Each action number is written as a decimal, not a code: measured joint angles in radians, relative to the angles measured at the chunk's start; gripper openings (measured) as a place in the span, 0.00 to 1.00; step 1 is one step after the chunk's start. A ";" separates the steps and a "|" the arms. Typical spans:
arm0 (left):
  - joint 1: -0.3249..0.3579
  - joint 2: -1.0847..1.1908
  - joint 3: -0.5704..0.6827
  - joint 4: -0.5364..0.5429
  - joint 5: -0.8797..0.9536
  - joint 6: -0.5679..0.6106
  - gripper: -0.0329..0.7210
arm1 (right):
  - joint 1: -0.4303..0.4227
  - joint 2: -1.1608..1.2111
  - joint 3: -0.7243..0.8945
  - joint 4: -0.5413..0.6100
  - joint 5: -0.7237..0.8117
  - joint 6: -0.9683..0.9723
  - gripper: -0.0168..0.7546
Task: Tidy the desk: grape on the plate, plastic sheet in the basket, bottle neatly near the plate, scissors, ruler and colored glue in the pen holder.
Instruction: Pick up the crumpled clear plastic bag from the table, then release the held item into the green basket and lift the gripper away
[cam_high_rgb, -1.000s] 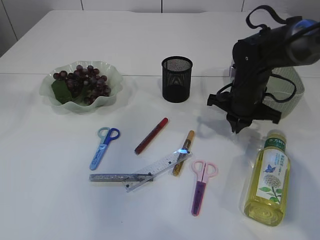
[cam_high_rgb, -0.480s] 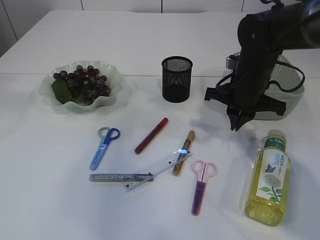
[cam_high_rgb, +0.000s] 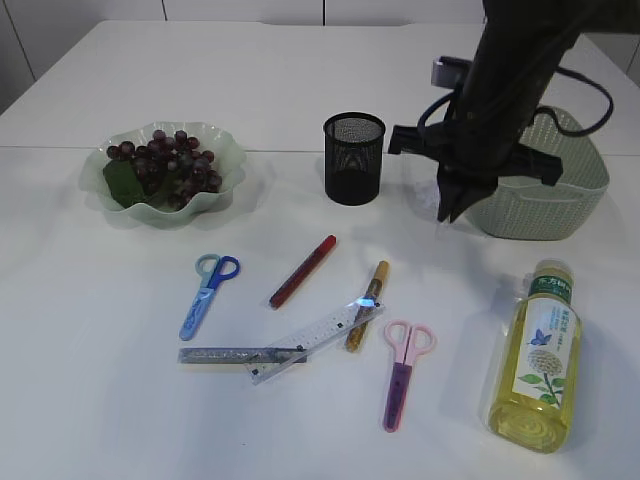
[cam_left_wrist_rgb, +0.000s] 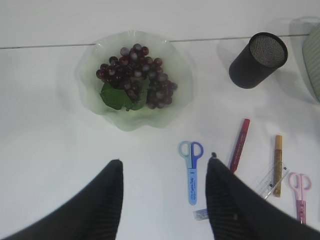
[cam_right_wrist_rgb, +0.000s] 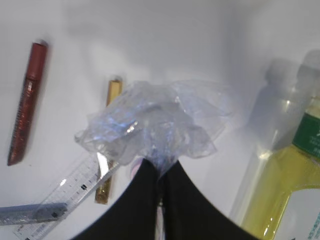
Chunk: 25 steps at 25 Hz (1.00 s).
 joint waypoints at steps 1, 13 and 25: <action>0.000 0.000 0.000 0.000 0.000 0.000 0.56 | 0.000 0.000 -0.024 -0.009 0.011 -0.002 0.04; 0.000 0.000 0.000 0.000 0.000 0.000 0.55 | -0.136 0.000 -0.376 -0.130 0.119 -0.054 0.04; 0.000 0.000 0.000 0.000 0.000 0.000 0.55 | -0.293 0.063 -0.413 -0.170 0.133 -0.191 0.04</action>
